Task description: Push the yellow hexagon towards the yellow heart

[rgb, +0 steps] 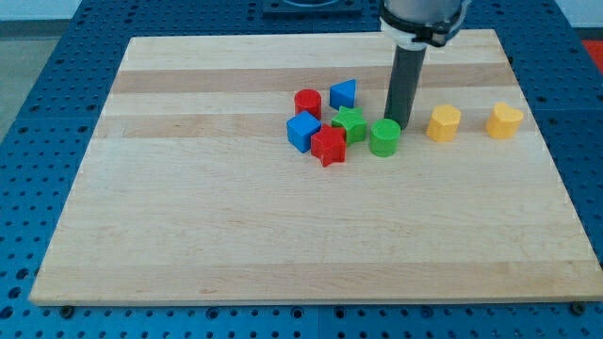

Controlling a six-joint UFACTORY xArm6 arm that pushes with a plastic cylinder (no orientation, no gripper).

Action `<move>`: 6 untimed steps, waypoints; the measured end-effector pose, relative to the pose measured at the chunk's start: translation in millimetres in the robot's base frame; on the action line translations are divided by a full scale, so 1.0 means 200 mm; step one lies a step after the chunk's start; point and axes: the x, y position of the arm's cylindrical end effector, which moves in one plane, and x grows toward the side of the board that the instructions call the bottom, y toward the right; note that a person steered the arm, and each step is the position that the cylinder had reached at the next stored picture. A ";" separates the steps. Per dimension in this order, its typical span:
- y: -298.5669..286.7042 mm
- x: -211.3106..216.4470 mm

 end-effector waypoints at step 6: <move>0.17 0.01</move>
